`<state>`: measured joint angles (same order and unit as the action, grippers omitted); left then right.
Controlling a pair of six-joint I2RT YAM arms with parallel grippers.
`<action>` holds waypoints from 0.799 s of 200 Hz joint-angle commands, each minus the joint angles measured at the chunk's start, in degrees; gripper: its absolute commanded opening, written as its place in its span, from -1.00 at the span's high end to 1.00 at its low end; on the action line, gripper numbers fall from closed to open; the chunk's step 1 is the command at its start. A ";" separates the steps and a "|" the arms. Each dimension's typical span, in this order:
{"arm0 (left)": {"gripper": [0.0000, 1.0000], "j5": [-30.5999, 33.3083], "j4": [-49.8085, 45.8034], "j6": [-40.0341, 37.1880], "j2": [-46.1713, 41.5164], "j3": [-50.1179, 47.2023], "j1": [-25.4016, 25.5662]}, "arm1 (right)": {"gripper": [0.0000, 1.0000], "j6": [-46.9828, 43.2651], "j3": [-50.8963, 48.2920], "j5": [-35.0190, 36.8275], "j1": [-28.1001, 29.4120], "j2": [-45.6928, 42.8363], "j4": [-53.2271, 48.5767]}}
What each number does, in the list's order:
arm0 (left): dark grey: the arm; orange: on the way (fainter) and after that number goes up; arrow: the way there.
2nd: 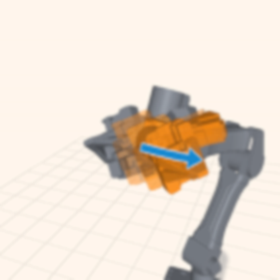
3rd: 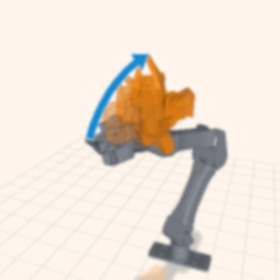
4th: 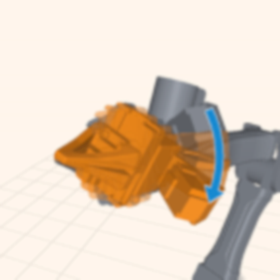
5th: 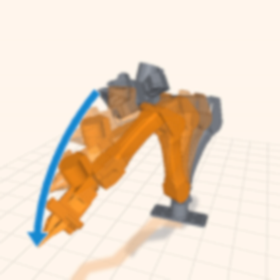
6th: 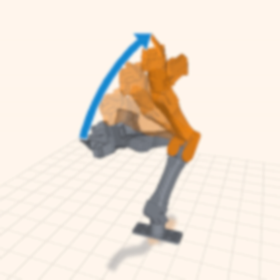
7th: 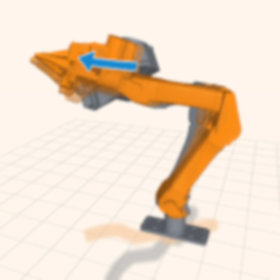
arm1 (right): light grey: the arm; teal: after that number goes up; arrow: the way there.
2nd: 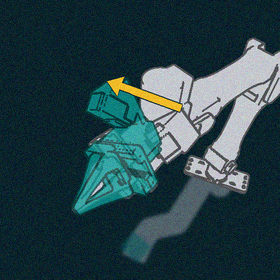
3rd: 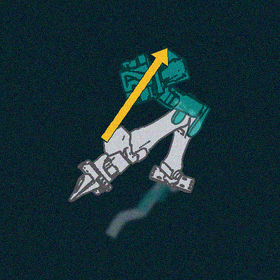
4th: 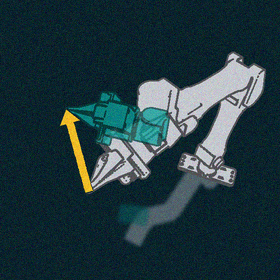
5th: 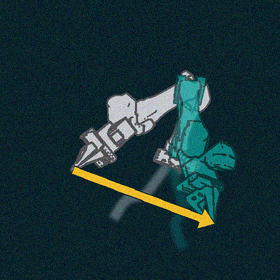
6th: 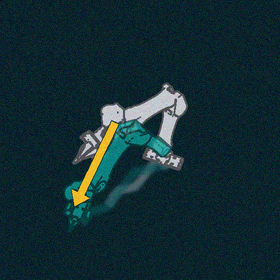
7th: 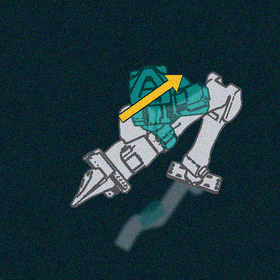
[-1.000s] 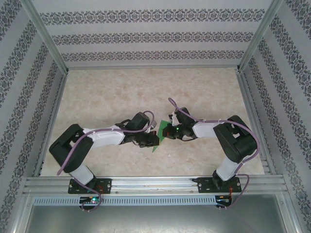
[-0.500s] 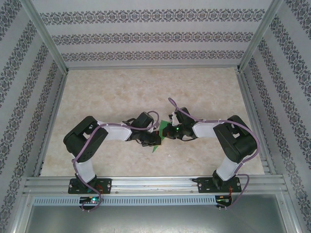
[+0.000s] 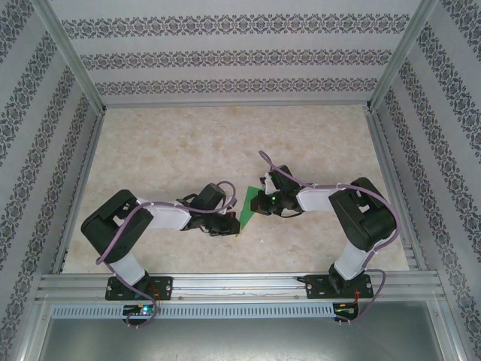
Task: Fold a paper plane with a square sheet of paper (fold left side to right side)
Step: Fold the wing for the fifth time at the center of the table.
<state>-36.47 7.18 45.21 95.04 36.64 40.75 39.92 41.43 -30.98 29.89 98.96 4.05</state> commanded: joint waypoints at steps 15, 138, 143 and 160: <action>1.00 -0.24 -4.73 -0.23 -3.44 -5.54 0.03 | 1.00 -2.65 -1.40 8.68 0.39 4.58 -9.45; 0.73 10.86 -1.64 0.61 -21.05 -7.55 -1.71 | 0.43 -5.29 6.07 7.96 0.17 -7.00 -12.07; 0.67 12.42 -2.86 0.04 -21.74 -7.15 -1.94 | 0.39 -5.69 6.39 9.40 0.21 -8.14 -13.45; 0.53 17.84 -7.16 -2.04 -24.38 -5.59 -2.67 | 0.18 -6.75 7.12 15.42 0.67 -11.81 -18.61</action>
<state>-27.86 5.69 46.04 74.04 28.38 39.55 35.51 46.26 -24.64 29.89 92.62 -6.81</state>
